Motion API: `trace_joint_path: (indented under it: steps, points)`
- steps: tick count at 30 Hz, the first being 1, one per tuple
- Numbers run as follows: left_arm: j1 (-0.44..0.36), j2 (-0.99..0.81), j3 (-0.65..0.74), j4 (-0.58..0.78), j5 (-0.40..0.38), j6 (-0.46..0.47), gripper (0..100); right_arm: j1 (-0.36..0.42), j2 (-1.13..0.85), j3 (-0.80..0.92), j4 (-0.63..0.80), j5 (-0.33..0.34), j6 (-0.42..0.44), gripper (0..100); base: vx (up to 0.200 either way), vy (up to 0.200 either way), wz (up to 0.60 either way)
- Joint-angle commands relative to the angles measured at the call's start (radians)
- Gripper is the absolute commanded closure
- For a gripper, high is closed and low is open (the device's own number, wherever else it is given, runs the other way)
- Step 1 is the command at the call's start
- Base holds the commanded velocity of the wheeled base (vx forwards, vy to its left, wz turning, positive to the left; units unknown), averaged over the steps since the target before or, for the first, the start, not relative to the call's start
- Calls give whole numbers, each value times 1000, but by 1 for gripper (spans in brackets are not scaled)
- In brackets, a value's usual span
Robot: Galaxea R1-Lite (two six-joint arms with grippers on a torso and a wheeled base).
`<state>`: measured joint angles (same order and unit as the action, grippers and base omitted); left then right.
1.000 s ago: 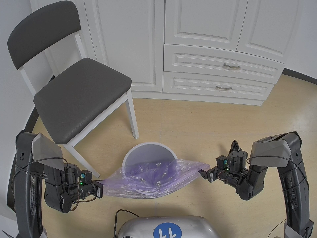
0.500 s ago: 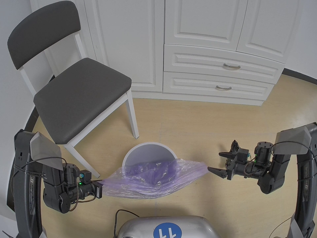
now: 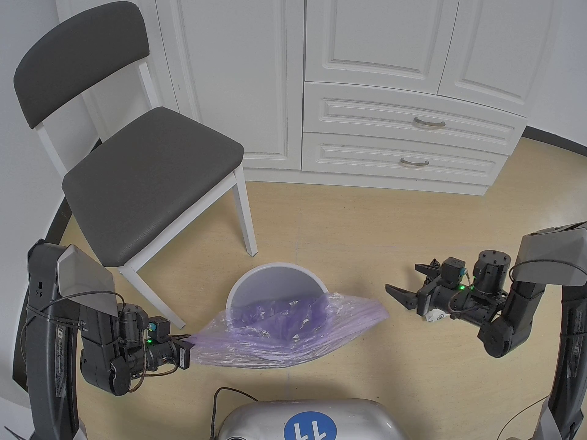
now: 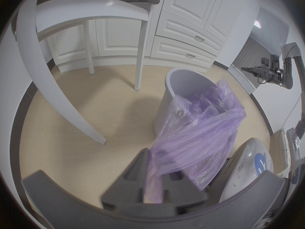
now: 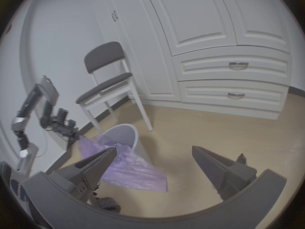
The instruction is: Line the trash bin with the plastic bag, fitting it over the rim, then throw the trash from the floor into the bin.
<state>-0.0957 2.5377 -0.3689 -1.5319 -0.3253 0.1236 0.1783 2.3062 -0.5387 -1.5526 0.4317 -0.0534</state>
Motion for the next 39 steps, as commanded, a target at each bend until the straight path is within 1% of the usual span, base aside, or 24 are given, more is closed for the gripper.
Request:
trace_joint_path:
  steps: [1, 2, 3, 5, 6, 7, 8, 9, 11, 14, 16, 19, 20, 21, 22, 24, 32, 33, 39]
  points:
    - [-7, -10, 36, -2, -9, 2, 0, 325, 30, -75, -18, -446, -13, 0, 0, 0, 0]
    - [-7, -17, 44, -2, -11, 2, 0, 354, 29, -84, -18, -452, -37, 0, 0, 0, 0]
    - [-5, -27, 50, -2, -12, 4, 0, 366, 25, -92, -18, -452, -62, 0, 0, 0, 0]
    - [-5, -53, 70, -1, -29, 8, 0, 383, 22, -127, -18, -452, -151, 0, 0, 0, 0]
    - [-5, -63, 88, -1, -43, 13, 0, 392, 18, -148, -9, -452, -209, 0, 0, 0, 0]
    - [-5, -63, 88, -1, -43, 13, 0, 392, 18, -148, -9, -452, -209, 0, 0, 0, 0]
    - [-5, -97, 128, -1, -70, 44, 0, 417, -14, -178, 106, -456, -302, 0, 0, 0, 0]
    - [-4, -105, 136, -1, -75, 54, 0, 423, -22, -184, 135, -456, -313, 0, 0, 0, 0]
    - [2, -140, 171, -1, -81, 106, 0, 480, -65, -231, 298, -465, -339, 0, 0, 0, 0]
    - [5, -166, 194, -1, -83, 120, 0, 540, -94, -282, 450, -501, -347, 0, 0, 0, 0]
    - [5, -177, 197, 1, -83, 120, 0, 576, -100, -299, 536, -522, -370, 0, 0, 0, 0]
    - [5, -175, 197, 1, -83, 119, 0, 599, -97, -294, 585, -522, -418, 0, 0, 0, 0]
    - [5, -166, 191, 1, -83, 119, 0, 610, -91, -288, 598, -522, -462, 0, 0, 0, 0]
    - [5, -165, 191, 1, -83, 119, 0, 610, -90, -287, 598, -522, -467, 0, 0, 0, 0]
    - [5, -151, 183, 1, -83, 119, 0, 618, -74, -282, 598, -521, -510, 0, 0, 0, 0]
    - [7, -140, 174, 1, -81, 117, 0, 627, -53, -288, 598, -522, -539, 0, 0, 0, 0]
    - [14, -145, 173, 1, -81, 117, 0, 650, 22, -336, 621, -522, -546, 0, 0, 0, 0]
    - [14, -149, 174, -1, -83, 117, 0, 659, 42, -356, 667, -522, -546, 0, 0, 0, 0]
    - [19, -162, 179, -1, -83, 117, 0, 667, 68, -382, 732, -522, -557, 0, 0, 0, 0]
